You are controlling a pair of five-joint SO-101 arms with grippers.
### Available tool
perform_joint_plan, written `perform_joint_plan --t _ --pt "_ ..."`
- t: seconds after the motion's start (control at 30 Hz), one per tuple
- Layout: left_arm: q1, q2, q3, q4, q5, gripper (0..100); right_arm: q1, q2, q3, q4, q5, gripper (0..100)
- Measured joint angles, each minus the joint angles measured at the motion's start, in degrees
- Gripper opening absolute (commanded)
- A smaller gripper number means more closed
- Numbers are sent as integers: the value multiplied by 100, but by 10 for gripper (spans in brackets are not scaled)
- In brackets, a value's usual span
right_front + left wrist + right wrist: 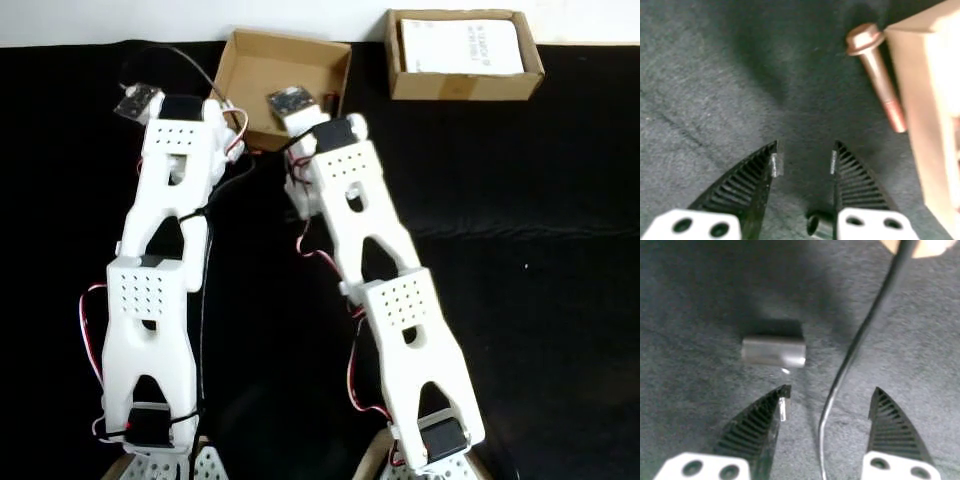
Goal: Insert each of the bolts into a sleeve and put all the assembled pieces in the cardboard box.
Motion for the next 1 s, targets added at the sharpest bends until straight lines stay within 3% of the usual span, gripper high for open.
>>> perform_joint_plan --t 0.23,0.57,1.0 --pt "0 0 -545 -35 0 168 35 0 0 0 0 242" --pt "0 835 -651 -888 378 165 35 0 0 0 0 242" --pt "0 1073 -738 -1029 413 165 35 0 0 0 0 242"
